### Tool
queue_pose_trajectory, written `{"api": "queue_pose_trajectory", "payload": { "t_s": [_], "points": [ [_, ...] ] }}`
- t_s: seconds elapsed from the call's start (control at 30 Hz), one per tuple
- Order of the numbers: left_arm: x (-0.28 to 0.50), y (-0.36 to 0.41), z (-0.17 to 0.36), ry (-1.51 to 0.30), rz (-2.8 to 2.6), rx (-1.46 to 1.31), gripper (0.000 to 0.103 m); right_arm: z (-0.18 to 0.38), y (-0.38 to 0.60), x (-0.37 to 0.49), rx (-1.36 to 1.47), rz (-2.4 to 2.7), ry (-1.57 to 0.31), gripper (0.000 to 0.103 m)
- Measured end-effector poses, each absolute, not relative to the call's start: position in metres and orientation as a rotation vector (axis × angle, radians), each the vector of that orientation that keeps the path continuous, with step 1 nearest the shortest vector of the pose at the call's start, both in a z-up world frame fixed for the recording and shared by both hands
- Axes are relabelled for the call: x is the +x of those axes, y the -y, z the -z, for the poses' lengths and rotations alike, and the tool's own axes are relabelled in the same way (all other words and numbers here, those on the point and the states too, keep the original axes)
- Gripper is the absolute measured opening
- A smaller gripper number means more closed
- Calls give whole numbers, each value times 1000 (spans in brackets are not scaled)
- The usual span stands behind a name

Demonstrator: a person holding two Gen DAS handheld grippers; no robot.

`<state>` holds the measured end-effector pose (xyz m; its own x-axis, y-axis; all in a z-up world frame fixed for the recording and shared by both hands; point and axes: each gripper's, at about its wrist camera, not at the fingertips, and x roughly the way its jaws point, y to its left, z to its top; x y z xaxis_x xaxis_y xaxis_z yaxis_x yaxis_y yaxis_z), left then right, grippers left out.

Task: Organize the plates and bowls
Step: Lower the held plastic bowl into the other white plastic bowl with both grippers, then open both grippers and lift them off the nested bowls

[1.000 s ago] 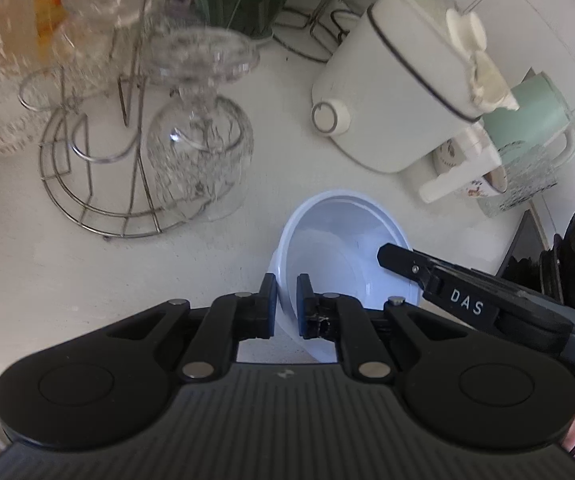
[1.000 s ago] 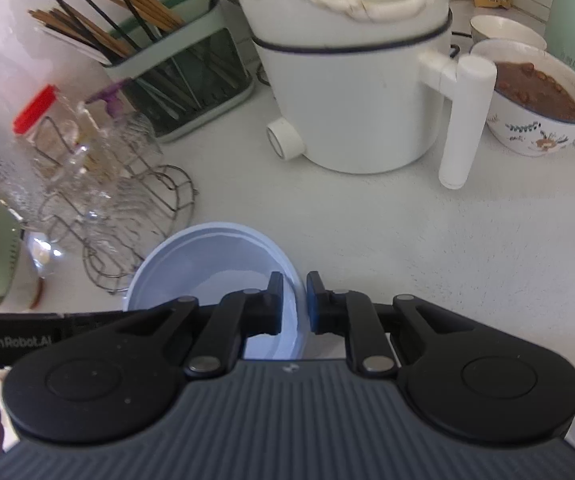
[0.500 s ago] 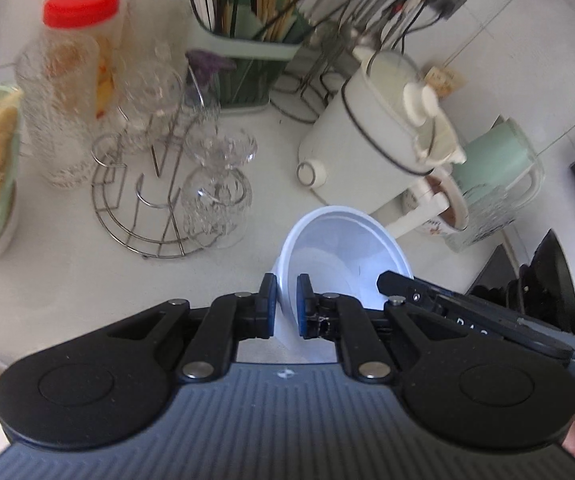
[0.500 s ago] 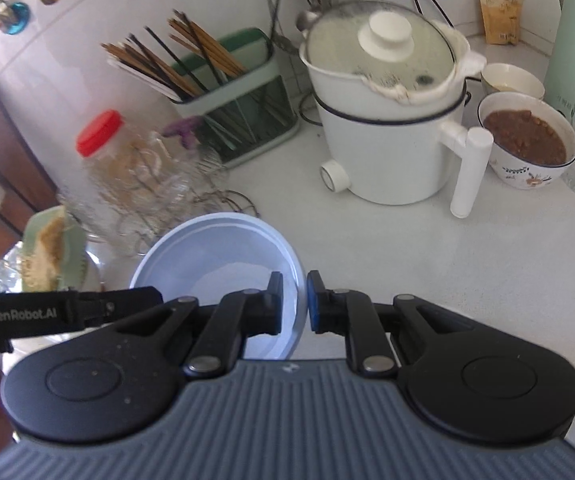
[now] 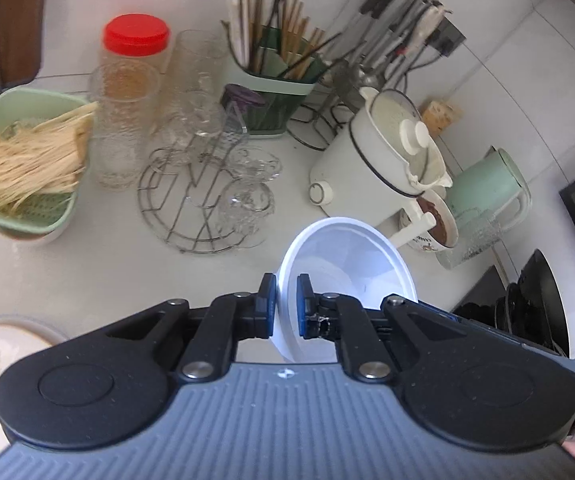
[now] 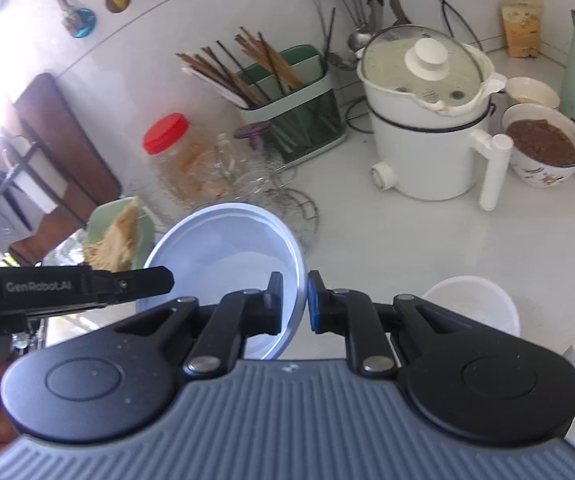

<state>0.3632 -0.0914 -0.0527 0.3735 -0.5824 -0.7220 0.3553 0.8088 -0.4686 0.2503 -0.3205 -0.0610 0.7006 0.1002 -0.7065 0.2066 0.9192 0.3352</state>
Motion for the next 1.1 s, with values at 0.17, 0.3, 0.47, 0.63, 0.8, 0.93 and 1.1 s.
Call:
{"api": "queue_pose_trajectory", "payload": {
  "t_s": [0.17, 0.3, 0.47, 0.63, 0.8, 0.93, 1.1],
  "points": [
    [348, 82, 60, -1023, 573, -275, 12, 59, 311, 244, 352, 16, -807, 16],
    [335, 72, 71, -1034, 520, -298, 12, 73, 311, 245, 390, -26, -851, 16],
    [321, 53, 80, -1050, 438, -334, 12, 90, 303, 251, 412, -108, -927, 16],
    [317, 37, 98, -1092, 369, -363, 12, 103, 287, 257, 391, -147, -960, 16],
    [313, 26, 117, -1134, 313, -375, 12, 117, 270, 261, 357, -179, -1009, 16],
    [313, 24, 134, -1164, 282, -367, 12, 130, 262, 265, 330, -180, -1047, 17],
    [317, 21, 150, -1200, 266, -362, 13, 145, 257, 269, 323, -180, -1080, 17]
  ]
}}
